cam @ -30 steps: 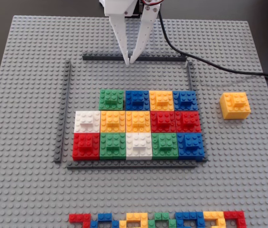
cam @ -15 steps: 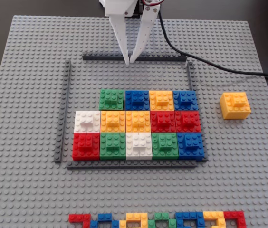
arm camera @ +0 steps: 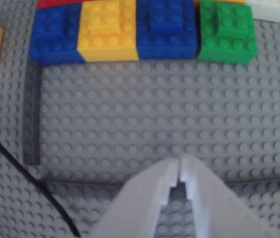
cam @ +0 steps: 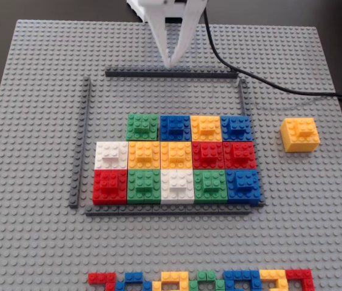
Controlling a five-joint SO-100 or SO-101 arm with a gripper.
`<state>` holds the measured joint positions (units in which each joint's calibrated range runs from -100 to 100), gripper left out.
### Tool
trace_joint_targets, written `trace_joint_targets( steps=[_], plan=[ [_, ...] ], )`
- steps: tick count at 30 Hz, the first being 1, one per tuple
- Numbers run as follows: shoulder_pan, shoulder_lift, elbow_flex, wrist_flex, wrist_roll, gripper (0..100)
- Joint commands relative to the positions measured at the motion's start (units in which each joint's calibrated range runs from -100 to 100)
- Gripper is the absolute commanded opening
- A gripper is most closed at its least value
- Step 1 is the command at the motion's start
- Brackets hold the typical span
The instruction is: Grab the cube and place it into the grid
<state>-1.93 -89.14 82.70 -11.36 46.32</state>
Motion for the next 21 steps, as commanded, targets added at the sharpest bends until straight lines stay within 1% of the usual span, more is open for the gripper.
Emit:
trace_joint_targets(
  steps=[1,4,9,21],
  plan=[
    [-1.4,3.8,-11.9,1.8,-1.1,0],
    [-4.0,5.4,-17.3,3.6,-3.0,0],
    [-7.7,13.8,-28.5,6.7,-6.9,0],
    [-16.1,34.5,-47.2,8.3,-11.9,0]
  ],
)
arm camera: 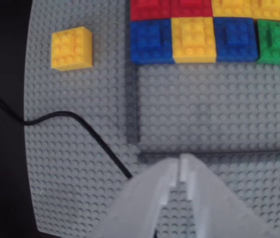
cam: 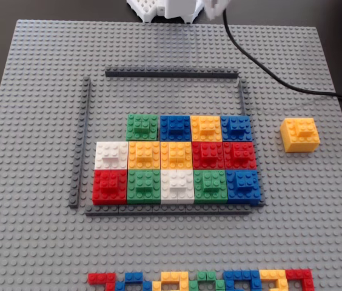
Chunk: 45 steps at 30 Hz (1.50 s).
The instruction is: Grab the cube and place it into the grid
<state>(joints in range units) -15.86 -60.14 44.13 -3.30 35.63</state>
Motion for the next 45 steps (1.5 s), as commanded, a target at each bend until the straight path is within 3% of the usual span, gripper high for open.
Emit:
trace_joint_targets(
  steps=[1,15,45],
  plan=[
    [-2.9,7.2,-10.0,0.3,-1.5,0],
    [-10.8,27.7,-25.3,-0.9,-4.0,0],
    [-13.9,66.4,-54.9,-1.9,-3.3,1]
  ],
)
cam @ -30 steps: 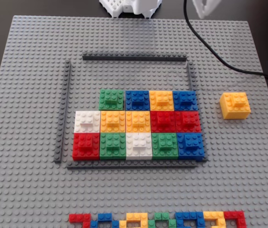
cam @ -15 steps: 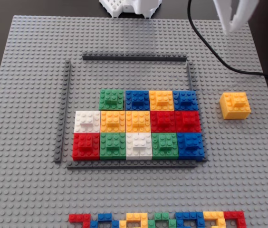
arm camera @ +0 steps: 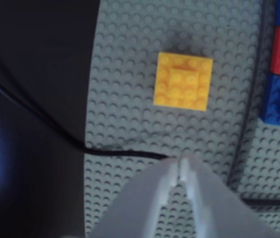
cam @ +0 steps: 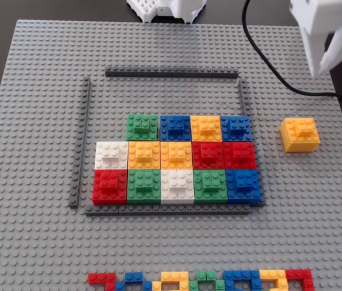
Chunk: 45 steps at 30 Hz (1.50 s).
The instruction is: Grab the cube and place it into the grid
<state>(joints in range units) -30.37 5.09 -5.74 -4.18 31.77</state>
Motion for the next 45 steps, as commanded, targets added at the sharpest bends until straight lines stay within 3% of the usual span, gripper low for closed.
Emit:
trace_joint_targets(
  steps=[1,3,15,45],
  plan=[
    [0.7,2.0,-5.1,-1.1,0.6,1],
    [0.8,3.0,-5.3,-1.5,0.8,1],
    [2.8,7.3,-5.5,-4.2,1.0,24],
    [4.0,13.7,-7.4,-5.1,0.6,23]
  ],
)
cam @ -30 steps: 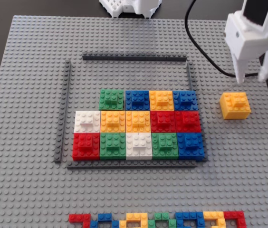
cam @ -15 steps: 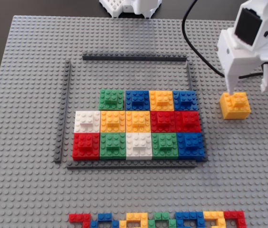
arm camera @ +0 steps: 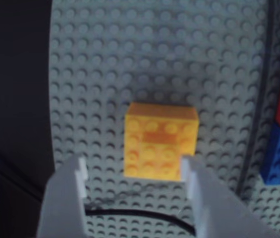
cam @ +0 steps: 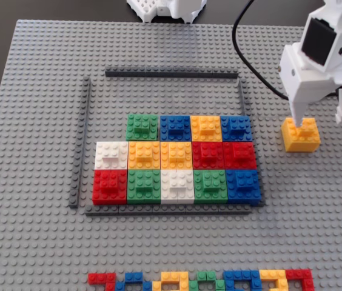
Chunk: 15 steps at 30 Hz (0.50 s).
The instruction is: Grab the cube and place it into the grid
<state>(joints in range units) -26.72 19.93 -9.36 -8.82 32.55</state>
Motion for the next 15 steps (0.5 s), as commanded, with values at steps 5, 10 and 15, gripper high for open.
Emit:
trace_joint_targets(
  steps=[5,10,15],
  plan=[
    [0.5,-0.8,-3.6,-0.6,-0.2,23],
    [0.5,-0.3,-3.6,-0.7,-0.3,22],
    [0.5,0.2,-3.5,-0.8,-0.7,21]
  ],
)
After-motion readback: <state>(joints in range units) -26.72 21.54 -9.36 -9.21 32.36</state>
